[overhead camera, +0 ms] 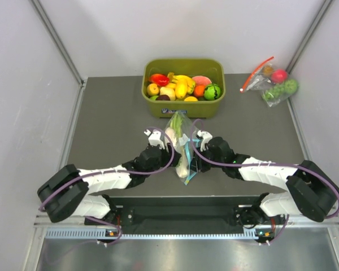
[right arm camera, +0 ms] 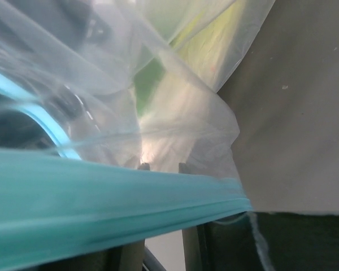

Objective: Open the zip-top bag and remove the fake food

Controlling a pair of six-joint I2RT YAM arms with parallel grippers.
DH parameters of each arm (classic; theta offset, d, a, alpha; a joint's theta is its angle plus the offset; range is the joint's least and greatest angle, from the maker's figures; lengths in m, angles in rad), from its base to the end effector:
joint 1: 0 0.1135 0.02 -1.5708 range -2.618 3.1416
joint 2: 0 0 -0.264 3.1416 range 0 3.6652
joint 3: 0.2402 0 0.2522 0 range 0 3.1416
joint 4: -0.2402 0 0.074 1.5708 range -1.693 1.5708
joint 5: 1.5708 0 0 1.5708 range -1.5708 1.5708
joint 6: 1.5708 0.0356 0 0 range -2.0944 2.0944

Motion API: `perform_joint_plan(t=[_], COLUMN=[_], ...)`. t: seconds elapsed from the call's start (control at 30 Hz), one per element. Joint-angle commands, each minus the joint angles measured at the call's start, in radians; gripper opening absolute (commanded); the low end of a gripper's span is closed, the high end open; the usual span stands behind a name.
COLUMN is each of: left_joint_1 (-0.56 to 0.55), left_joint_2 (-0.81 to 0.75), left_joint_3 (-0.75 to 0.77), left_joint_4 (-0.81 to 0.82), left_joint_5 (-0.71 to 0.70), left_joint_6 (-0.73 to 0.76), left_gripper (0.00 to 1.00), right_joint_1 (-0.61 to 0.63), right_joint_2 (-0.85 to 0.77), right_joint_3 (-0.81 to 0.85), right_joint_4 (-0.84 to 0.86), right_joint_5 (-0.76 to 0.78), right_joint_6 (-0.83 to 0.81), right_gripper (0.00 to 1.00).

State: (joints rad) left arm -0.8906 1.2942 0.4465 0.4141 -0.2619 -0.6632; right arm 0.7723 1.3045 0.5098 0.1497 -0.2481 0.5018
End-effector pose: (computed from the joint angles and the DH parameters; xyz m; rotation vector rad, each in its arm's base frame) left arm 0.1665 -0.1912 0.1780 0.0614 2.0648 -0.7288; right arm 0.1742 0.1819 0.1702 -0.4653 2.3268 0.9404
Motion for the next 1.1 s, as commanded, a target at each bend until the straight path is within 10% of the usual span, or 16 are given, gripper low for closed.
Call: perform_joint_plan(t=[0.0,0.5,1.07], left_joint_1=[0.009,0.010,0.010], left_joint_2=[0.048,0.139,0.155], left_joint_3=[-0.012,0.029,0.001], left_joint_4=[0.133,0.020,0.084], left_joint_5=[0.079,0.127,0.188], left_joint_6=[-0.070,-0.147,-0.148], left_gripper=[0.67,0.00,0.00], right_joint_1=[0.018,0.019,0.085], right_joint_2=[-0.016,0.032,0.167], right_joint_3=[0.016,0.010,0.073], right_joint_4=[0.053,0.105,0.087], right_joint_5=[0.006,-0.014,0.038], right_joint_6=[0.012,0.052,0.076], right_gripper=[0.28,0.53,0.43])
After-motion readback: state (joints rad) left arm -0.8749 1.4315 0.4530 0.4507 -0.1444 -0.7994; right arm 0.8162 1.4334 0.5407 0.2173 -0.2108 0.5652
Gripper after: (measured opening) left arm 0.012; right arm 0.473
